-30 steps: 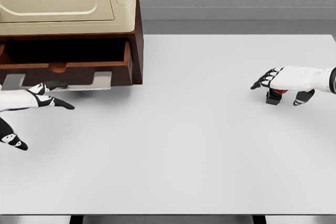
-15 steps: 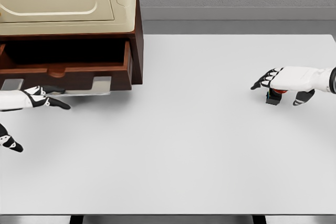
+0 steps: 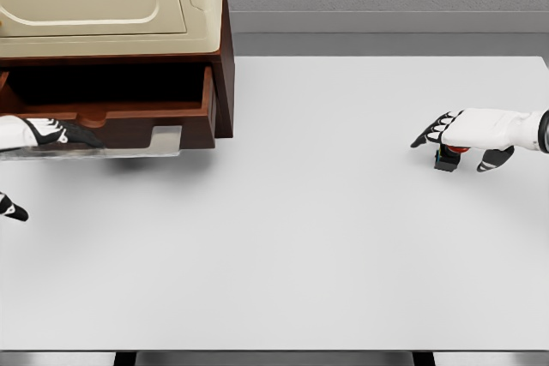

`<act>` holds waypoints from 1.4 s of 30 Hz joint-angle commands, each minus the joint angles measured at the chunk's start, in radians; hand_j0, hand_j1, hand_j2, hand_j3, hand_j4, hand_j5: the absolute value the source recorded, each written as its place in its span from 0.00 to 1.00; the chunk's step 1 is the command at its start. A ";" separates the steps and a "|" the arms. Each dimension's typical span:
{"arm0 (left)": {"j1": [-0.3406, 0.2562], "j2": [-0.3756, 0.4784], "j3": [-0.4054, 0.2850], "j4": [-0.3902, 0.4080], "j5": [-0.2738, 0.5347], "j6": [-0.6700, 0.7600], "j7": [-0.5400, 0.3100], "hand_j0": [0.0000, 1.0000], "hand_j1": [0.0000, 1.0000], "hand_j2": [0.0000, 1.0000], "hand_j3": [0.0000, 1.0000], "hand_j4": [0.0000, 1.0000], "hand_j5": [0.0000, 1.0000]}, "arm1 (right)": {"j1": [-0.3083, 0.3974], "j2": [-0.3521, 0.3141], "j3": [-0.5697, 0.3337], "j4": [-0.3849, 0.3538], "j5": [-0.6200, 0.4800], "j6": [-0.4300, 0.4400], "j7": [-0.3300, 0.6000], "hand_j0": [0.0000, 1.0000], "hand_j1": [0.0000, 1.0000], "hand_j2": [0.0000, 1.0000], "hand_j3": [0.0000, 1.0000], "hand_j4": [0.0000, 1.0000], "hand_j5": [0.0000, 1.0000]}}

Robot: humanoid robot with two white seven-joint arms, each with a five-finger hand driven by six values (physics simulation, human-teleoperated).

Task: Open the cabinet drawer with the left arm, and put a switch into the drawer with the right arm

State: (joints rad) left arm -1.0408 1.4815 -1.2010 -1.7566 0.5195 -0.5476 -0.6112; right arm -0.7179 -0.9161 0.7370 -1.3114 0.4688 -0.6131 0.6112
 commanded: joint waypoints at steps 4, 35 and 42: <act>-0.010 0.031 0.034 -0.001 0.080 -0.012 0.000 1.00 1.00 1.00 1.00 1.00 1.00 | 0.000 -0.001 -0.001 0.000 -0.002 0.002 0.000 0.93 0.93 0.93 0.93 0.93 0.93; -0.045 0.125 0.063 0.158 0.192 -0.028 0.000 1.00 1.00 1.00 1.00 1.00 1.00 | -0.003 0.000 -0.001 0.004 -0.006 0.002 0.000 0.64 0.64 0.64 0.64 0.64 0.64; -0.045 0.112 0.063 0.146 0.180 -0.028 0.000 1.00 1.00 1.00 1.00 1.00 1.00 | -0.003 0.002 -0.001 0.003 -0.007 0.002 0.000 0.48 0.48 0.48 0.48 0.48 0.48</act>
State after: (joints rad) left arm -1.0861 1.5960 -1.1387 -1.6057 0.6967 -0.5779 -0.6112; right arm -0.7210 -0.9140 0.7369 -1.3078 0.4662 -0.6130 0.6110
